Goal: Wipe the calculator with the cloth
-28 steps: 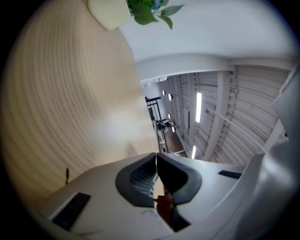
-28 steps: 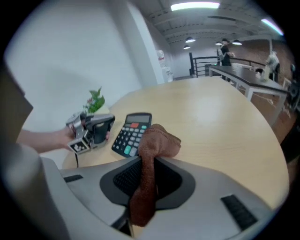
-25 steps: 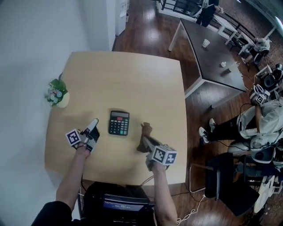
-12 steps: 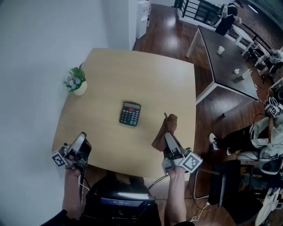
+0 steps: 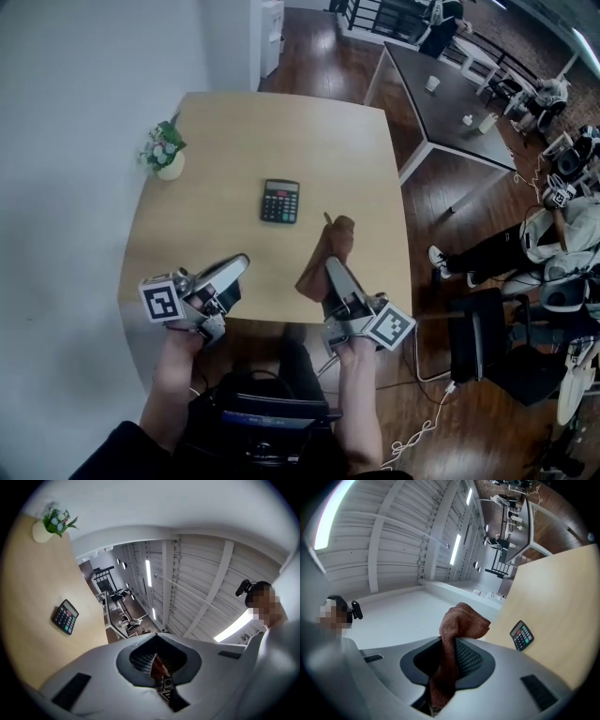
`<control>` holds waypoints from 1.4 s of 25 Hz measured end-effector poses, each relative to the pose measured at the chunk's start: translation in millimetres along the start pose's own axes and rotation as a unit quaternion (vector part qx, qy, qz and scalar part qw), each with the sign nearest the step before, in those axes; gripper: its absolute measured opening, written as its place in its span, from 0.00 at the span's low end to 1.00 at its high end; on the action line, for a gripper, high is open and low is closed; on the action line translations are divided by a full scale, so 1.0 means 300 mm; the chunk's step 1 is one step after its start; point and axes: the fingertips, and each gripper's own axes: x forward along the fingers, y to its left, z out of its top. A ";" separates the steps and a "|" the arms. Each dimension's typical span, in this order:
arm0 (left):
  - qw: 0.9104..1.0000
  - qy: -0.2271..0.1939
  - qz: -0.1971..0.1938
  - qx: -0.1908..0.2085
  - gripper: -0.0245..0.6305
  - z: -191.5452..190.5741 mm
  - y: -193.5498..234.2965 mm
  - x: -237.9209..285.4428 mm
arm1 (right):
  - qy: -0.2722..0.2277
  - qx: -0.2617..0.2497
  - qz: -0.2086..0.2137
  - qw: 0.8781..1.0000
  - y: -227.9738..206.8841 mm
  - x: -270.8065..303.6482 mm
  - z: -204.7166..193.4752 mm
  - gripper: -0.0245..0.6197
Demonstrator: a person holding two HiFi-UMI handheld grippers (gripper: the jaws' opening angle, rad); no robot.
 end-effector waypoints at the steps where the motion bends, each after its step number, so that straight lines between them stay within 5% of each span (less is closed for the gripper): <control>1: 1.000 0.004 0.005 -0.013 0.03 -0.028 -0.021 -0.024 | -0.001 0.002 0.000 1.000 0.047 -0.013 -0.035 0.14; 4: 0.999 -0.001 0.005 -0.043 0.03 -0.096 -0.103 -0.119 | -0.003 0.010 0.008 1.000 0.177 -0.061 -0.144 0.14; 8: 0.998 0.002 -0.030 -0.059 0.03 -0.151 -0.144 -0.152 | -0.010 0.015 -0.031 0.999 0.190 -0.130 -0.219 0.14; 22: 0.997 -0.005 -0.068 -0.030 0.03 -0.107 -0.291 -0.099 | -0.023 -0.020 0.022 0.999 0.385 -0.108 -0.135 0.14; 35: 0.997 0.009 -0.051 -0.052 0.03 -0.128 -0.270 -0.100 | -0.012 -0.031 0.002 0.999 0.349 -0.098 -0.173 0.14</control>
